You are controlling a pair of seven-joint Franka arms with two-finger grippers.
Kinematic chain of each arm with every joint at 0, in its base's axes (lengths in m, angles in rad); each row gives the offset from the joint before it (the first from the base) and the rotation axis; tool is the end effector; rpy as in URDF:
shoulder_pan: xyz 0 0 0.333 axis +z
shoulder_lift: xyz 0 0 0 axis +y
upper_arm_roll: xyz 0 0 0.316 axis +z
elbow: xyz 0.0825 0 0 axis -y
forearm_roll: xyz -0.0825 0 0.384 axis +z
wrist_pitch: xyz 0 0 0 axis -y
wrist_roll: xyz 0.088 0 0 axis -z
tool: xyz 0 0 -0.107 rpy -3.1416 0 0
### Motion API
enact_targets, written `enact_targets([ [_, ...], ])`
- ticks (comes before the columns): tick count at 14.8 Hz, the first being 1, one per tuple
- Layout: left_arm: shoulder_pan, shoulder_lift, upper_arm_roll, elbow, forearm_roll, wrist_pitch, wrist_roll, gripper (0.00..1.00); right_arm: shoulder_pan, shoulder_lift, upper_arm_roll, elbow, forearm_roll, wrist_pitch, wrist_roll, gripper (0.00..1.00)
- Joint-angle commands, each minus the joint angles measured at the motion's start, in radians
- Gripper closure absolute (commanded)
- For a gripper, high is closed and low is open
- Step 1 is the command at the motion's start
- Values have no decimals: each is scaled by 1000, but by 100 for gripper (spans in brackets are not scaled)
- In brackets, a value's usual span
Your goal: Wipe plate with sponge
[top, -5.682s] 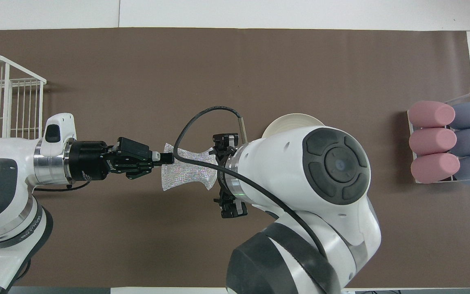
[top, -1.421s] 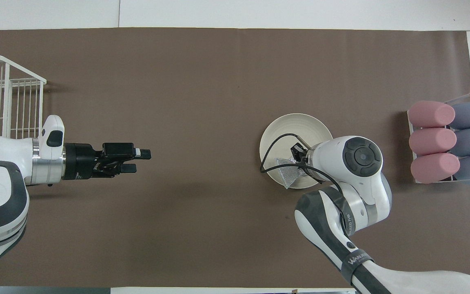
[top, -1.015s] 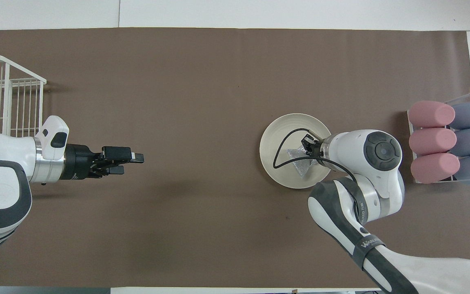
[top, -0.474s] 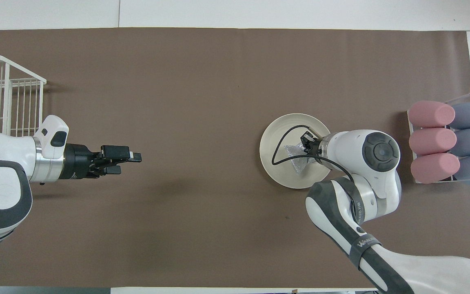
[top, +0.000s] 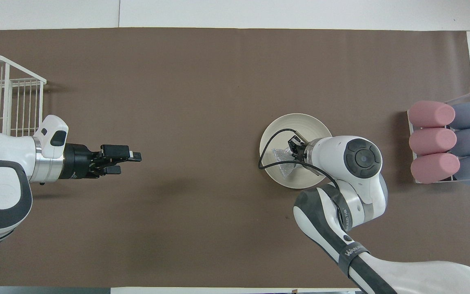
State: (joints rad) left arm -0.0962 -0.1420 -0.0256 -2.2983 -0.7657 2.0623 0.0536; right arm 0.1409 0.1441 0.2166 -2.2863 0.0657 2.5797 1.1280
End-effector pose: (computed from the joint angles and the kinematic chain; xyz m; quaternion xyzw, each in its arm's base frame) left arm 0.4802 -0.0958 0.4114 0.9404 0.1098 -0.0541 0.3174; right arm 0.5094 0.1887 0.3059 -0.9123 0.4009 -0.0323 0.0770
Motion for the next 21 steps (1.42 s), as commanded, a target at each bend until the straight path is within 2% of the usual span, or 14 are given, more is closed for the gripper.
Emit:
enact_targets([
  [1, 3, 4, -2, 5, 20, 12, -24, 0, -89, 41, 4, 2, -11, 55, -175, 100],
  [5, 4, 4, -2, 4, 20, 15, -26, 0, -89, 40, 6, 2, -11, 57, -192, 100],
  [7, 4, 4, -2, 4, 20, 22, -26, 0, -80, 38, 7, 2, -11, 51, -116, 100],
  [12, 3, 9, -2, 4, 20, 39, -34, 0, 54, 41, 7, -16, -4, 49, 188, 100],
  [18, 3, 9, -4, 4, 20, 47, -40, 0, 72, 51, 13, -4, 29, 46, 260, 100],
  [19, 3, 9, -2, 4, 22, 47, -40, 0, 74, 43, 13, 20, 46, 31, 271, 100],
  [21, 3, 9, -2, 4, 22, 48, -40, 0, 95, 34, 15, 124, 77, -106, 346, 100],
])
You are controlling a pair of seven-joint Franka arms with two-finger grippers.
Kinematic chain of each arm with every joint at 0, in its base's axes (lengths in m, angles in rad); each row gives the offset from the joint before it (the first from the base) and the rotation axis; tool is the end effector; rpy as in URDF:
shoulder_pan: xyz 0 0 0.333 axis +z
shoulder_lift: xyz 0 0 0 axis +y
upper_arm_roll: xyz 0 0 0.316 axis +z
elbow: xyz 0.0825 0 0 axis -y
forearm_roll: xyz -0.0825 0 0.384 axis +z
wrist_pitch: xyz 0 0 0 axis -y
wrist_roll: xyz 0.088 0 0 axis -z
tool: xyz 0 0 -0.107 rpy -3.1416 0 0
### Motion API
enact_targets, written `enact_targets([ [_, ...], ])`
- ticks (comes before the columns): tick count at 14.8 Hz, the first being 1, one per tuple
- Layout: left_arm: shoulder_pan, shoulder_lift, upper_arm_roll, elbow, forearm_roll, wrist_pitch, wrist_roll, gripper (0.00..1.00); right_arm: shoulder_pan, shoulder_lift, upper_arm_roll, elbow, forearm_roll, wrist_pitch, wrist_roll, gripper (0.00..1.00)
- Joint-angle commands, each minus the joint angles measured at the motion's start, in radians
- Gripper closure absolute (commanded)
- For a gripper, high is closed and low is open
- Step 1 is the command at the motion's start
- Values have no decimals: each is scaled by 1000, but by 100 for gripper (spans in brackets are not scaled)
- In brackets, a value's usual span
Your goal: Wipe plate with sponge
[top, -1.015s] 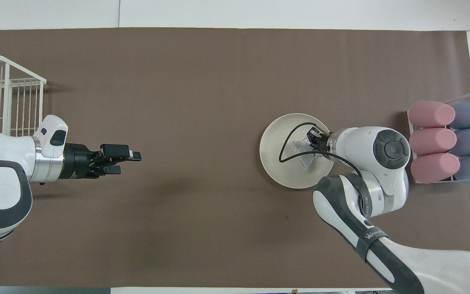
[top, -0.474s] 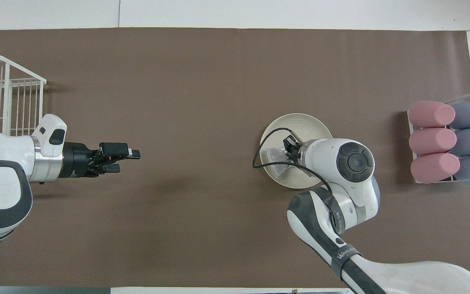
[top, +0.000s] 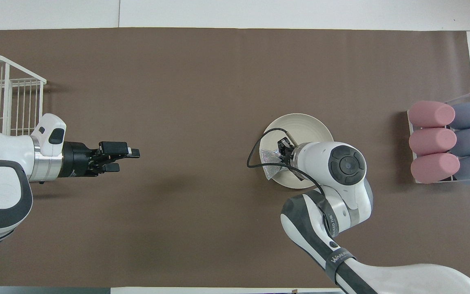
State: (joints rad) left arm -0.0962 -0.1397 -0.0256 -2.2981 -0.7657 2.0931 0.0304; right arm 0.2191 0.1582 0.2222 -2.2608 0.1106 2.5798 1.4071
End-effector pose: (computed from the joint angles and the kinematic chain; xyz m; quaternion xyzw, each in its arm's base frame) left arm 0.4836 -0.0935 0.4119 0.9399 0.1259 -0.0443 0.3142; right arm 0.4994 0.2330 0.3090 -0.8588 0.5033 -0.0088 0.0953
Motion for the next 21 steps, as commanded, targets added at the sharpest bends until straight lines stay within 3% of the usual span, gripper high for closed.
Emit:
enact_targets([
  [1, 3, 6, -4, 3, 22, 24, -17, 0, 28, 20, 11, 169, 34, -200, 105, 100],
  [7, 4, 15, -5, 41, -3, 6, -30, 0, 143, 18, 11, 507, 15, -611, 384, 100],
  [11, 27, 25, 1, 98, -297, -114, -24, 0, 238, 29, 11, 654, -34, -717, 565, 100],
  [15, 59, 8, 4, 123, -458, -304, -6, 0, 298, 30, 11, 665, -62, -724, 636, 100],
  [19, 40, -17, -8, 118, -483, -332, 165, 0, 296, 32, 11, 665, -62, -719, 635, 100],
  [21, -28, -14, -13, 118, -483, -314, 198, 0, 296, 32, 11, 665, -62, -716, 635, 100],
])
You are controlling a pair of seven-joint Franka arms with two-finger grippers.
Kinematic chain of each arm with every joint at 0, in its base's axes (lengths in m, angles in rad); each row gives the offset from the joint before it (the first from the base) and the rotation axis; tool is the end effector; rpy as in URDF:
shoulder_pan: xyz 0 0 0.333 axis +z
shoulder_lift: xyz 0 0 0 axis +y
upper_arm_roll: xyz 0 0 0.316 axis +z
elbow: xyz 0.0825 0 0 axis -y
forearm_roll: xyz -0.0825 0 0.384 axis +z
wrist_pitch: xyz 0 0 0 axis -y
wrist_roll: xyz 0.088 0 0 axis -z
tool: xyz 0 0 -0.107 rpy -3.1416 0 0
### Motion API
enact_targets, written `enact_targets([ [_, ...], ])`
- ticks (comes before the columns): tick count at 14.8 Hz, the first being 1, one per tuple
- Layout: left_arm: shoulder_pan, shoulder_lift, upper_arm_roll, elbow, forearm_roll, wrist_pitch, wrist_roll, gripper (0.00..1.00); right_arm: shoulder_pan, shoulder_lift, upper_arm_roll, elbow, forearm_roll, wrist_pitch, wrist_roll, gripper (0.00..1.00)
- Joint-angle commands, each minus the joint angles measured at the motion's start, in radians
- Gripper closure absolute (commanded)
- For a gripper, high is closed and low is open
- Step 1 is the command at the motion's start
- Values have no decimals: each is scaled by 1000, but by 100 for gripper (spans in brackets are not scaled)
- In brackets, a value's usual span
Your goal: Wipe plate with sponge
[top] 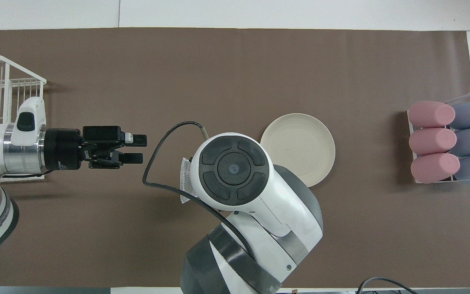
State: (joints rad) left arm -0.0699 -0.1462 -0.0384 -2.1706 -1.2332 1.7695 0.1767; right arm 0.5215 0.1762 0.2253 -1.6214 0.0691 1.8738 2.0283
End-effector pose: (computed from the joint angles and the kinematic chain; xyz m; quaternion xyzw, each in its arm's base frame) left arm 0.4888 -0.1369 0.4899 0.8289 0.0687 -0.0844 0.5487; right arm 0.4613 0.4209 0.5267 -0.7930 0.6056 0.0446 0.0491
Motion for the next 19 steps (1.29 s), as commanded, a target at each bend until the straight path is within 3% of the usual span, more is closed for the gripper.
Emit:
enact_targets([
  [1, -66, -9, -1, -12, -9, 11, 72, 0, -6, 14, 8, 26, -20, -10, 13, 100],
  [4, -126, -9, -1, -24, 38, 19, 105, 0, -6, 14, 8, 26, -20, -10, 13, 100],
  [13, -142, -9, -5, -52, 90, 41, 138, 0, -6, 14, 8, 20, -20, -4, 12, 100],
  [15, -156, -10, -8, -60, 89, 59, 136, 19, -6, 14, 8, 20, -20, -4, 12, 100],
  [16, -156, -10, -8, -67, 89, 67, 136, 47, -6, 14, 8, 18, -20, -4, 12, 100],
  [17, -156, -10, -8, -70, 89, 70, 135, 83, -6, 14, 8, 18, -20, -4, 10, 100],
  [18, -156, -10, -8, -72, 89, 71, 129, 100, -8, 14, 8, 17, -20, -2, 10, 100],
  [19, -156, -13, -8, -80, 89, 70, 127, 100, -8, 14, 8, 17, -20, -2, 10, 100],
])
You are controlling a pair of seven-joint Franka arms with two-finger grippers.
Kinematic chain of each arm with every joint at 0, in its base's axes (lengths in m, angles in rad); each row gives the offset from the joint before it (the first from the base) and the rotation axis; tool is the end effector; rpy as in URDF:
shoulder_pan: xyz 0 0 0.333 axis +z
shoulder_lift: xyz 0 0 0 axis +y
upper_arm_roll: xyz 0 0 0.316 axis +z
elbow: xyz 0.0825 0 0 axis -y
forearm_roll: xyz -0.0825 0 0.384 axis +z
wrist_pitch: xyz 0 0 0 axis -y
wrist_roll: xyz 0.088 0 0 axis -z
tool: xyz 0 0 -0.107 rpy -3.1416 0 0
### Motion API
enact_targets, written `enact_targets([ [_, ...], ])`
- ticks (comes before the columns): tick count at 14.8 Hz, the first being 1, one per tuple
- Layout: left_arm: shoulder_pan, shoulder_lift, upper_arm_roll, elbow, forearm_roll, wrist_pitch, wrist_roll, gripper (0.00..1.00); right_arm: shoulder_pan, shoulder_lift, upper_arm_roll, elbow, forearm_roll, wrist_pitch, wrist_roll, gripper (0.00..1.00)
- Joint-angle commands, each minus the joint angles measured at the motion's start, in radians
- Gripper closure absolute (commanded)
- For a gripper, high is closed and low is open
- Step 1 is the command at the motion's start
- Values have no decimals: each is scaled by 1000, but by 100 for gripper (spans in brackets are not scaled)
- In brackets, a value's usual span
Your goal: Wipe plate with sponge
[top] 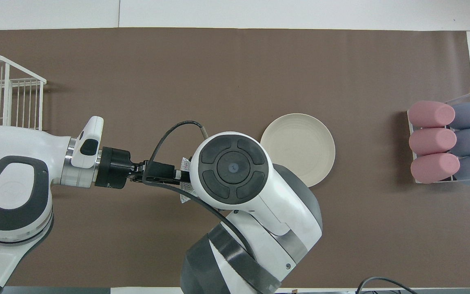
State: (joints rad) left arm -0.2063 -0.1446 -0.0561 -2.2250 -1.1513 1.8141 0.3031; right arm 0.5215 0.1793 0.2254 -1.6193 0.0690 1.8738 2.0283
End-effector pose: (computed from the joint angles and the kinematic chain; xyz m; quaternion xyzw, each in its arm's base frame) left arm 0.4556 -0.2013 0.4579 0.8563 -0.0396 -0.1002 0.5051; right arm 0.4619 0.4213 0.5258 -0.7930 0.6056 0.0450 0.0487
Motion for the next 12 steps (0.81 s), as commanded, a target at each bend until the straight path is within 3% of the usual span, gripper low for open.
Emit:
enact_targets([
  [1, -19, -18, 10, -27, 7, 25, -10, 100, -8, 11, 8, 13, -20, -2, 10, 100],
  [9, -19, -18, 10, -27, 7, 27, -24, 100, -8, 12, 8, 15, -15, -8, 6, 100],
  [10, -18, -18, 10, -27, 5, 25, -29, 100, -12, 9, 8, 7, -14, -2, -3, 54],
  [11, -18, -18, 10, -27, 5, 22, -29, 100, -8, 5, 8, -5, -15, 4, -7, 1],
  [12, -18, -18, 10, -27, 5, 22, -30, 100, -8, 3, 8, -7, -17, 14, -13, 0],
])
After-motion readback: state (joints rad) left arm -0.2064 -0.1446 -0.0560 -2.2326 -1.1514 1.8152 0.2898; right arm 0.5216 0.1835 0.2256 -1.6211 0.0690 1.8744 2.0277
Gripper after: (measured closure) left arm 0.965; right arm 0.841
